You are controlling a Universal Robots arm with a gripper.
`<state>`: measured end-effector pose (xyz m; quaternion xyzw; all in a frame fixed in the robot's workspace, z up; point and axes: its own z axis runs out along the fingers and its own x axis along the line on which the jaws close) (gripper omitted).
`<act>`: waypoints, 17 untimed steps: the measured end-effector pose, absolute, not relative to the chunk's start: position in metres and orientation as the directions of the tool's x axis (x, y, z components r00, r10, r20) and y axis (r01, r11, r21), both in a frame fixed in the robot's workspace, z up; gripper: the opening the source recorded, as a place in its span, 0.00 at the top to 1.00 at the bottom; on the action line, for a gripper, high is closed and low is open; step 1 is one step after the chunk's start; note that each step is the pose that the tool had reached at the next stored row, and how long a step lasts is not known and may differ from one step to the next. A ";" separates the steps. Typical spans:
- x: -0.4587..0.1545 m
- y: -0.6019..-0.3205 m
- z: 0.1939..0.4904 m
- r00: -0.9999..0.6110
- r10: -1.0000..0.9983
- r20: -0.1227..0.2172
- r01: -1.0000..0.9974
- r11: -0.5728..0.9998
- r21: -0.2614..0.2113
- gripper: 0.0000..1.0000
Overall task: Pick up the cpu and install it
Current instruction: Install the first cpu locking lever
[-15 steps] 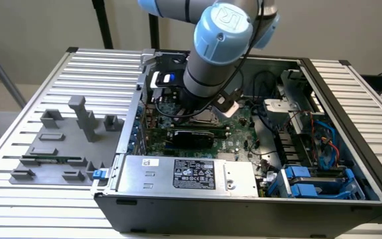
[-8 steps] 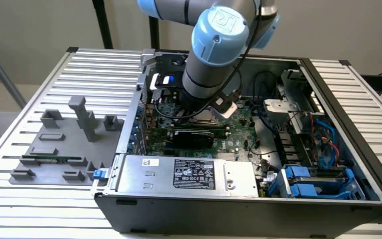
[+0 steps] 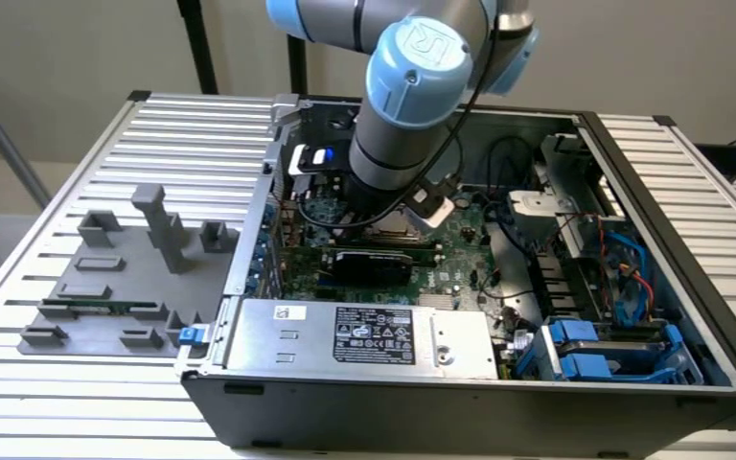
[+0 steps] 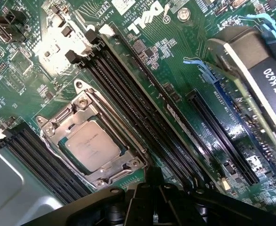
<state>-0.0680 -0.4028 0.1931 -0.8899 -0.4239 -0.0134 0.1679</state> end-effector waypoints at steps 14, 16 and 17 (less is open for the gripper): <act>-0.068 -0.401 0.205 0.640 0.758 0.129 0.759 -0.598 -0.257 0.89; -0.068 -0.401 0.209 0.640 0.758 0.128 0.759 -0.598 -0.257 0.89; -0.068 -0.401 0.209 0.640 0.758 0.128 0.759 -0.598 -0.257 0.89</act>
